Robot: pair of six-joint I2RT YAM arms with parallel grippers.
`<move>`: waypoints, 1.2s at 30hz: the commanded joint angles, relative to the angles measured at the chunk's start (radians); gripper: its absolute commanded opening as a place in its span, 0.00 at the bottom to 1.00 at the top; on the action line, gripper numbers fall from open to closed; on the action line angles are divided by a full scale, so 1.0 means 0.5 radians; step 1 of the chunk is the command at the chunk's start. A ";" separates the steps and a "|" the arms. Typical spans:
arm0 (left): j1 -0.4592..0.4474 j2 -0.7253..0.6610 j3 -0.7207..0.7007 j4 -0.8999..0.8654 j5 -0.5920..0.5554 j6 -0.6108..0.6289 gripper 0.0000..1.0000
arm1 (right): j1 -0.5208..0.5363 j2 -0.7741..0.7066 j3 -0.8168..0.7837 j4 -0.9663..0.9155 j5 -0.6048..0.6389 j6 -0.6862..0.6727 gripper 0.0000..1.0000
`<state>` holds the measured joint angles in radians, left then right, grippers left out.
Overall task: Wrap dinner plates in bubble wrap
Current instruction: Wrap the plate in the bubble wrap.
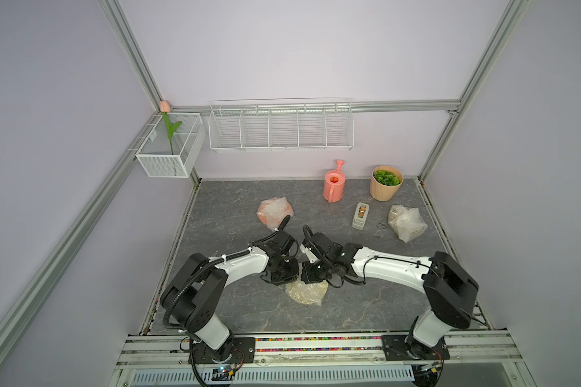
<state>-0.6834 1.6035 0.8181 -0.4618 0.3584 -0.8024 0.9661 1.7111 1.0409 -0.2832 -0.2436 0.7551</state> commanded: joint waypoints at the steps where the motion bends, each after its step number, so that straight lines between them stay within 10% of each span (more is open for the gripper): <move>1: -0.002 0.082 -0.165 0.067 -0.109 -0.125 0.00 | 0.038 0.100 -0.119 0.432 -0.198 0.189 0.07; 12: 0.001 -0.329 -0.074 -0.190 -0.263 -0.169 0.09 | 0.046 0.228 -0.391 0.773 -0.228 0.279 0.07; 24: -0.089 -0.166 -0.004 0.154 0.183 -0.224 0.26 | 0.047 0.114 -0.639 1.141 -0.470 0.086 0.07; 34: -0.130 0.153 -0.154 0.140 0.128 -0.125 0.00 | 0.049 0.028 -0.676 1.118 -0.467 0.069 0.07; 36: -0.121 0.164 -0.197 0.128 0.095 -0.113 0.00 | 0.047 -0.075 -0.668 1.030 -0.452 0.058 0.22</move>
<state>-0.7288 1.6222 0.7856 -0.3496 0.4614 -0.8768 0.9722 1.7420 0.7177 0.2924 -0.4656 0.8349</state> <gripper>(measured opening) 0.047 0.186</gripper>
